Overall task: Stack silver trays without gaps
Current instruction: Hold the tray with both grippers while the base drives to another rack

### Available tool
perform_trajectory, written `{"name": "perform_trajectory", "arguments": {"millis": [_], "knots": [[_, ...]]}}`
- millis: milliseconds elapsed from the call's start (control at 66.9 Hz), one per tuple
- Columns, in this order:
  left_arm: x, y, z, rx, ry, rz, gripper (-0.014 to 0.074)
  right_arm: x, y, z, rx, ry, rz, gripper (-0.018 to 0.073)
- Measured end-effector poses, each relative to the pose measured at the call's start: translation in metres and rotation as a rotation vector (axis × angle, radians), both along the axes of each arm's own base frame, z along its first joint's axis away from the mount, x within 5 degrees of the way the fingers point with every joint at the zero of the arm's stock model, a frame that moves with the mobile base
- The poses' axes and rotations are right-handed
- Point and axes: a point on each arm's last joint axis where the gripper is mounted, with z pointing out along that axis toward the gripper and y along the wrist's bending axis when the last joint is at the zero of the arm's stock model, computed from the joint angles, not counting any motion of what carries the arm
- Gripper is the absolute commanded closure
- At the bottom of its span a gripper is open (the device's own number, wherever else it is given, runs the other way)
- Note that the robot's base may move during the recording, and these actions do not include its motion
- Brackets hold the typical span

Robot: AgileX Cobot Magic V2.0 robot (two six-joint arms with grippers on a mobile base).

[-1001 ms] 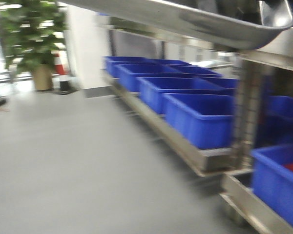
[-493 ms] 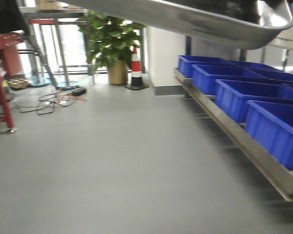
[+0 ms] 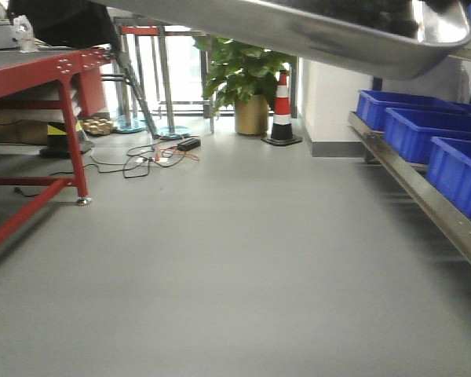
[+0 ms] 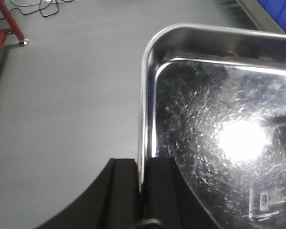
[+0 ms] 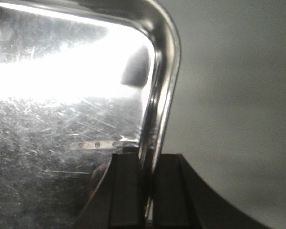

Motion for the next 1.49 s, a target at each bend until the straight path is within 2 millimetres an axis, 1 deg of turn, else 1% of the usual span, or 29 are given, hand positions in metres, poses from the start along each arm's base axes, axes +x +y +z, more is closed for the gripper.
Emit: {"name": "perform_trajectory", "arguments": {"millis": [1495], "knots": [[0.0001, -0.0001, 0.0002, 0.000, -0.002, -0.001, 0.0613, 0.0000, 0.0000, 0.0000, 0.000, 0.000, 0.000, 0.0574]]}}
